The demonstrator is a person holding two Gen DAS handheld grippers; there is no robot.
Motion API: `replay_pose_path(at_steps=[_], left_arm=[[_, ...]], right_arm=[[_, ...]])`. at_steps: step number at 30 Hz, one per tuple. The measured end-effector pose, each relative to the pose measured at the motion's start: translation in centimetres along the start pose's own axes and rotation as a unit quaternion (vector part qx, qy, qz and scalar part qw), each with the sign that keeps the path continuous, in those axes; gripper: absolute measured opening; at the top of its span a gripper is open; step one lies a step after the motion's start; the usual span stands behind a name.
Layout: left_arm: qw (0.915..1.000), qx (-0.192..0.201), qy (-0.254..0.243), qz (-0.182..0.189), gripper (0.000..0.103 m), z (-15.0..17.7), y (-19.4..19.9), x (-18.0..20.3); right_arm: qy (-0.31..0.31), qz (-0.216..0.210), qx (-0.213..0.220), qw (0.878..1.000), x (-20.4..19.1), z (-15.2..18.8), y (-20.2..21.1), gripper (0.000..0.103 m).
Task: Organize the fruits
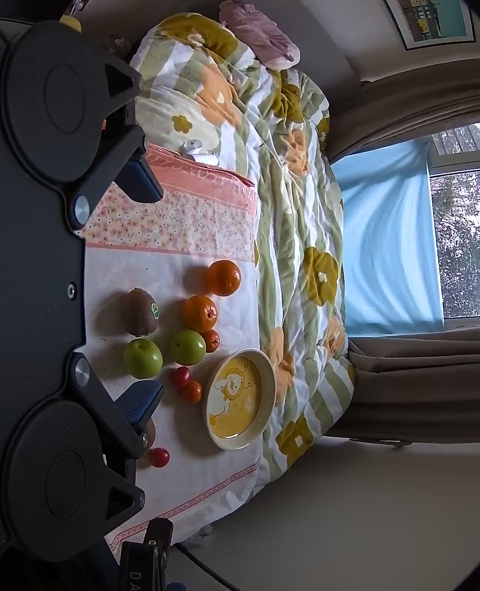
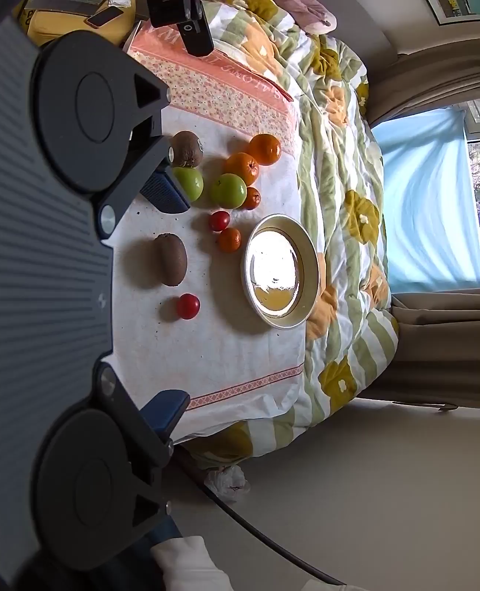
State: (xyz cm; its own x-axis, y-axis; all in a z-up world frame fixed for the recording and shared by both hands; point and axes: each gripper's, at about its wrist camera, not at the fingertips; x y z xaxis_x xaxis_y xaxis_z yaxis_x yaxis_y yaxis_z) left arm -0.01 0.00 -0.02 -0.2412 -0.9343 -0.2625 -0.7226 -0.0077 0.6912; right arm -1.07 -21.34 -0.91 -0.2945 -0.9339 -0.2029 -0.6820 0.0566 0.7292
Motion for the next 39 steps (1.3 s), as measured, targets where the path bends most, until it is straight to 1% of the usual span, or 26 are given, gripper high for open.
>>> replay_pose_path(at_steps=[4,5,8,21,28,30,39], left_arm=[[1.0000,-0.005,-0.001,-0.006,0.103,-0.16,-0.09,0.03],[0.9999,0.004,-0.011,-0.010,0.103,-0.33,0.13,0.43],[0.9999,0.008,-0.007,-0.007,0.103,-0.58,0.71,0.22],[0.9999,0.011,-0.004,-0.001,0.103,-0.45,0.33,-0.46],[0.9999,0.012,-0.008,-0.006,0.103,-0.79,0.14,-0.25],[0.9999,0.013,-0.008,-0.007,0.103,-0.76,0.12,-0.35],[0.9998,0.017,-0.006,-0.006,0.103,-0.66,0.07,-0.42]], right_arm=[[-0.001,-0.001,0.001,1.000,-0.09,0.04,0.05,0.103],[0.000,-0.002,0.001,1.000,-0.12,0.04,0.07,0.103],[0.003,-0.003,0.002,1.000,-0.19,0.00,0.13,0.103],[0.000,-0.006,0.006,1.000,-0.39,-0.09,0.37,0.103],[0.001,-0.006,0.007,1.000,-0.79,0.01,-0.17,0.103],[0.000,-0.006,0.007,1.000,-0.51,-0.26,0.41,0.103],[0.000,-0.005,0.007,1.000,-0.55,-0.23,0.37,0.103]])
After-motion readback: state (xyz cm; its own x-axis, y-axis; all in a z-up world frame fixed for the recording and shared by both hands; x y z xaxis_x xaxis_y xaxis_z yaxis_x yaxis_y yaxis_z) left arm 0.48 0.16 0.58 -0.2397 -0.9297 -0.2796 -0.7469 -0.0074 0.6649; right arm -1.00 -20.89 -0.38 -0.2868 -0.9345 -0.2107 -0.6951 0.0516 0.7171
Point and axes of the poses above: each gripper's, at about its wrist camera, not at the fingertips, and y roughly against the way its jaws point, x to its right, z to its underside, and after that the axes turned 15 degrees about -y, right-handed
